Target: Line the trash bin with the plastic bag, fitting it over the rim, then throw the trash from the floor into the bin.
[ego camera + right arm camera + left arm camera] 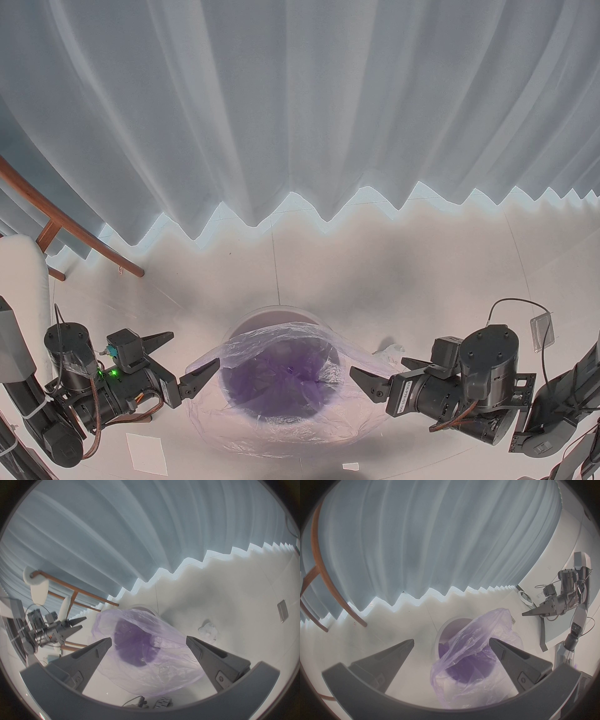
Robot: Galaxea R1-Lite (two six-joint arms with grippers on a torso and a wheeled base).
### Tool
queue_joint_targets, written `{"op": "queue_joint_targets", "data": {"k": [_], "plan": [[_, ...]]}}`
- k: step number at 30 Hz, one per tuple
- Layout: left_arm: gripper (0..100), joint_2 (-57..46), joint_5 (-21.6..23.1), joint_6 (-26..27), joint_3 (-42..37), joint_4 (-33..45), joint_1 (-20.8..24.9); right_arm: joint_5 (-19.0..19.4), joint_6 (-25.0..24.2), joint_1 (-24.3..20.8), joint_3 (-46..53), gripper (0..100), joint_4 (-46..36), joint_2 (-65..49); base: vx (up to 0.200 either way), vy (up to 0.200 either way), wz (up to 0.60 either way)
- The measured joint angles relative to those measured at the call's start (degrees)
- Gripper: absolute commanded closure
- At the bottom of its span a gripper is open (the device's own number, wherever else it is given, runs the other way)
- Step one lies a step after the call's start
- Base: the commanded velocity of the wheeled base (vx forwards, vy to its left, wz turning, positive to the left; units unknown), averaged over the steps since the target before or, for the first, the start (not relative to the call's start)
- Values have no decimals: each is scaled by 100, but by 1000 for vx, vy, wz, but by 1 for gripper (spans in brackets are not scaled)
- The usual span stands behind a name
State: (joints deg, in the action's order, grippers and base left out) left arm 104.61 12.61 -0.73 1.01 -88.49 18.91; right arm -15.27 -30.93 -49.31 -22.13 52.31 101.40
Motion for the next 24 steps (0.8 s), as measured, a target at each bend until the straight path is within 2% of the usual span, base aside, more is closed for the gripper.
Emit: {"op": "queue_joint_targets", "data": {"k": [4, 12, 24], "plan": [[0, 40, 6, 84, 0, 2, 135, 41, 178, 45, 221, 0, 486, 246, 0, 0, 0], [0, 123, 9, 206, 0, 17, 335, 50, 230, 146, 215, 0, 1239, 879, 0, 0, 0], [0, 416, -7, 273, 157, 6, 402, 44, 351, 417, -397, 0, 1315, 1417, 0, 0, 0]]}}
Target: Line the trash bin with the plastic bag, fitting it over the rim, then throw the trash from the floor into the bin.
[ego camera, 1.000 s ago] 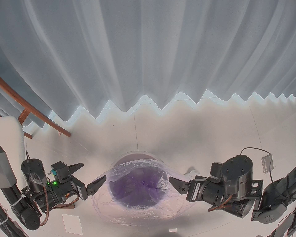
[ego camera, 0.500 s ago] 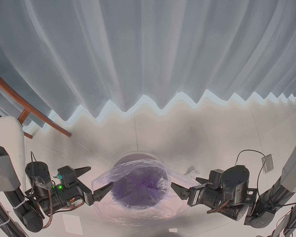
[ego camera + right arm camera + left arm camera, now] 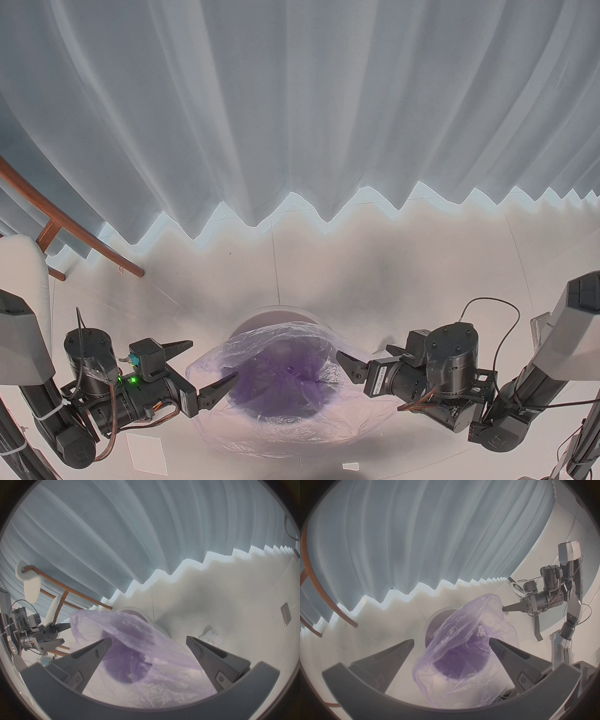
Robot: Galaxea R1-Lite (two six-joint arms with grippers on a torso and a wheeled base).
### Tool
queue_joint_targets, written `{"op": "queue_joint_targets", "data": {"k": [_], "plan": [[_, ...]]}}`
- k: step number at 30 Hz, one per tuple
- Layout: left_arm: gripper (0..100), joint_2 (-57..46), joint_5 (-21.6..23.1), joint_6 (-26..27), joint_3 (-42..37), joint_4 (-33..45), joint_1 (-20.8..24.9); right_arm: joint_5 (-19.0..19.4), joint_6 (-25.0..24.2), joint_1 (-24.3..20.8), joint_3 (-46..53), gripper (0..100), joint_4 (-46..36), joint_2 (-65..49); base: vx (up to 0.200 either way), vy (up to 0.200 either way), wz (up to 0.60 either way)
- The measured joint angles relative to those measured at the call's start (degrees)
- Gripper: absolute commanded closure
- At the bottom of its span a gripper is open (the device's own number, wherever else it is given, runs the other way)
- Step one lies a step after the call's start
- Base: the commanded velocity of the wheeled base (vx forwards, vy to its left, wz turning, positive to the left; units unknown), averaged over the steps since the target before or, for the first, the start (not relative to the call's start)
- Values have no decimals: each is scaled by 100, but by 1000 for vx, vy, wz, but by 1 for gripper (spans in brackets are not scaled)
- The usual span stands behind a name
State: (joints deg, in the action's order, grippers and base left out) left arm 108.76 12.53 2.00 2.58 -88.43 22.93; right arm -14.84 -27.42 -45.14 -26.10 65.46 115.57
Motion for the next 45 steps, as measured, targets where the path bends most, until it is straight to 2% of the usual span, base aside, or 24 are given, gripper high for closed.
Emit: {"op": "queue_joint_targets", "data": {"k": [8, 23, 24, 27, 28, 45], "plan": [[0, 190, 0, -6, 212, 2, 5, 6, 137, 179, -356, 0, -11, 207, 0, 0, 0], [0, 603, 2, -15, 573, -4, 18, 6, 152, 132, -416, 0, 0, 339, 0, 0, 0], [100, 623, 2, -15, 579, -4, 18, 6, 150, 129, -419, 0, -2, 345, 0, 0, 0], [100, 662, 2, -17, 585, -4, 11, 6, 152, 118, -446, 0, 1, 358, 0, 0, 0], [100, 673, 2, -28, 592, -4, 9, 9, 152, 118, -451, 100, 0, 362, 0, 0, 0], [100, 645, -2, -243, 686, -11, -61, 11, 110, 132, -868, 100, -40, 500, 0, 0, 0]]}}
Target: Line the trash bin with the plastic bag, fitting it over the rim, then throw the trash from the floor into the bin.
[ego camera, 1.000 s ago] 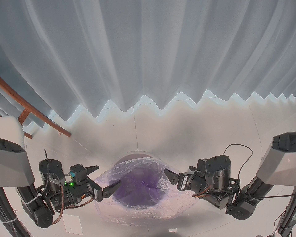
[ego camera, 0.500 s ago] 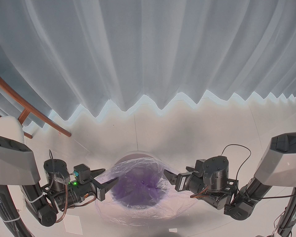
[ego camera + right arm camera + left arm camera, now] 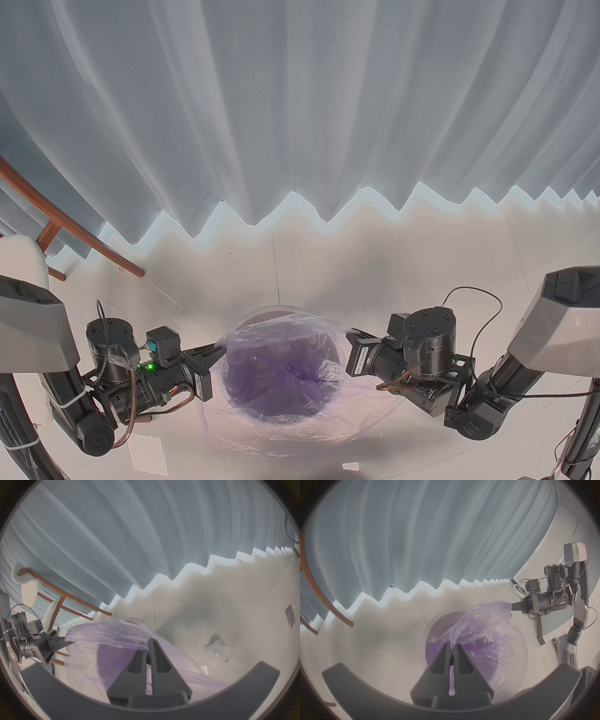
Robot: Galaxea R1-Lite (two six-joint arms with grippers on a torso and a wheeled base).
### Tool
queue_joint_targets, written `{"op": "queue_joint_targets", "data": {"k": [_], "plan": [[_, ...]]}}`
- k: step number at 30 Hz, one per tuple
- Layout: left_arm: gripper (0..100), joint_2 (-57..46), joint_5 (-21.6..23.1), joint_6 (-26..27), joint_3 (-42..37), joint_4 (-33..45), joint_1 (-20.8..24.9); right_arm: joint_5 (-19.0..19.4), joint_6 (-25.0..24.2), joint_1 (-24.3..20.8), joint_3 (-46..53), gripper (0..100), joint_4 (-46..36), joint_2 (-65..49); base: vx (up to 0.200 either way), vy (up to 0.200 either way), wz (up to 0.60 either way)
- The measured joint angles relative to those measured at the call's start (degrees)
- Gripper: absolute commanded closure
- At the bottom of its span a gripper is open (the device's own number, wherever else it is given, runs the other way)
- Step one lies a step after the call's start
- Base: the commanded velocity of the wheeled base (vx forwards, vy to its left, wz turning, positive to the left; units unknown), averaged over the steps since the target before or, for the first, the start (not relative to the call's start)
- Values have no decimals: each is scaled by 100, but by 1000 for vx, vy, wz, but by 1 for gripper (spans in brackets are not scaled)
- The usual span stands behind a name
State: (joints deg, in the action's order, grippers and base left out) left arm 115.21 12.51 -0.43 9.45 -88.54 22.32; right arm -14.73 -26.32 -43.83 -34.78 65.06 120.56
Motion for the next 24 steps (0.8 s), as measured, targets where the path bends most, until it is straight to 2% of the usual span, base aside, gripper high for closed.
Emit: {"op": "queue_joint_targets", "data": {"k": [7, 13, 19, 24], "plan": [[100, -68, -33, -928, 356, 60, -69, 134, 7, 140, -700, 100, -378, 90, 0, 0, 0], [100, -30, -123, -1527, 730, 413, -146, 189, -118, 343, -1412, 100, -824, 193, 0, 0, 0], [100, 11, -277, -2705, 1089, 944, -210, 211, -584, 496, -2032, 100, -1435, 347, 0, 0, 0], [100, 28, -397, -3261, 1420, 1434, -322, 217, -1039, 605, -2520, 100, -2042, 473, 0, 0, 0]]}}
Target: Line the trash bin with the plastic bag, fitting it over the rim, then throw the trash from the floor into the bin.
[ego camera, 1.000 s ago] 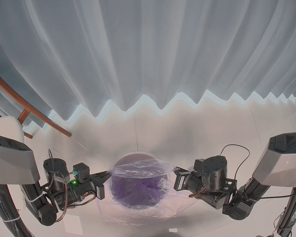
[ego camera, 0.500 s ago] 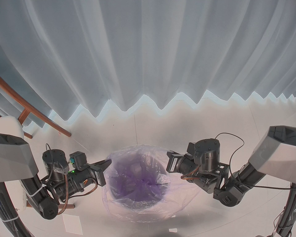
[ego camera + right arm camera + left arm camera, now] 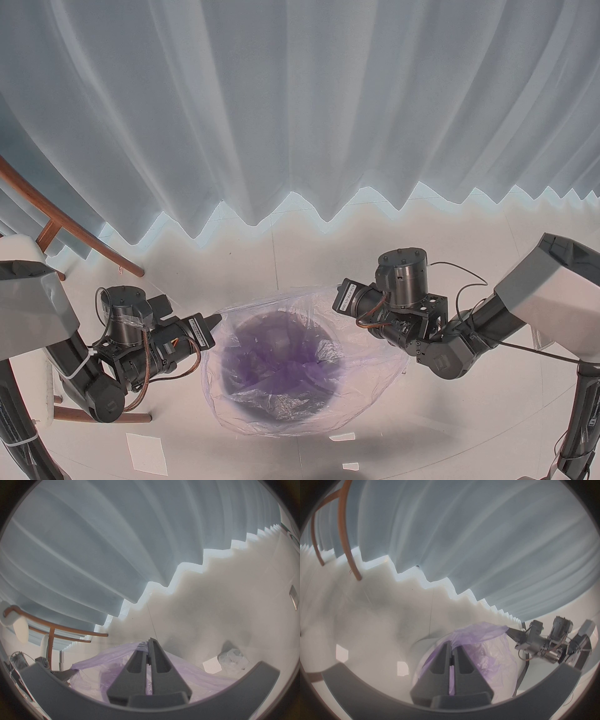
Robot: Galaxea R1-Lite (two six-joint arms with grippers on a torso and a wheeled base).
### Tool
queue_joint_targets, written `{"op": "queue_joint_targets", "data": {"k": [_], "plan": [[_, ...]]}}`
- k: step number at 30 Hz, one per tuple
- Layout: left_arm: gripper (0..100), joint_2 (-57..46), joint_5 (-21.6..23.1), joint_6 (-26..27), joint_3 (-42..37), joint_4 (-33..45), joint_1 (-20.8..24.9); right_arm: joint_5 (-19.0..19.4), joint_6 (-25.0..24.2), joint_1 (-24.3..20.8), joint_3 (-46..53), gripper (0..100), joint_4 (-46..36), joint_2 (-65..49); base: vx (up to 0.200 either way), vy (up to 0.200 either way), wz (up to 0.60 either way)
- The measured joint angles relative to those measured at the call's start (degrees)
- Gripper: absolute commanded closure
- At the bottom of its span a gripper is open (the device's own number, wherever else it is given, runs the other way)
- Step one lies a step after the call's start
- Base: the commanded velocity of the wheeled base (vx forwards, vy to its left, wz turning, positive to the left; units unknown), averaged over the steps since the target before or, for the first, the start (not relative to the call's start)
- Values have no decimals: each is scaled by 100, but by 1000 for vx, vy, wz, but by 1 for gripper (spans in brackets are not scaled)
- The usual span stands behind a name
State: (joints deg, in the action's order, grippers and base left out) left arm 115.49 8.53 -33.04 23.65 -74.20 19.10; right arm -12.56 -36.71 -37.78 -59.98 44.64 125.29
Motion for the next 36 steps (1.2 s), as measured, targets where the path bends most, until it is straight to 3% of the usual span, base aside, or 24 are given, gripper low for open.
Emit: {"op": "queue_joint_targets", "data": {"k": [7, 23, 36], "plan": [[100, 33, -46, -51, 283, 332, -91, 5, -304, 95, -525, 100, -492, 157, 0, 0, 0], [100, 484, -66, -60, 584, 336, -332, -6, -344, 99, -1436, 100, -1040, 616, 0, 0, 0], [100, 820, -63, -54, 653, 283, -433, -9, -456, 104, -1762, 100, -1065, 952, 0, 0, 0]]}}
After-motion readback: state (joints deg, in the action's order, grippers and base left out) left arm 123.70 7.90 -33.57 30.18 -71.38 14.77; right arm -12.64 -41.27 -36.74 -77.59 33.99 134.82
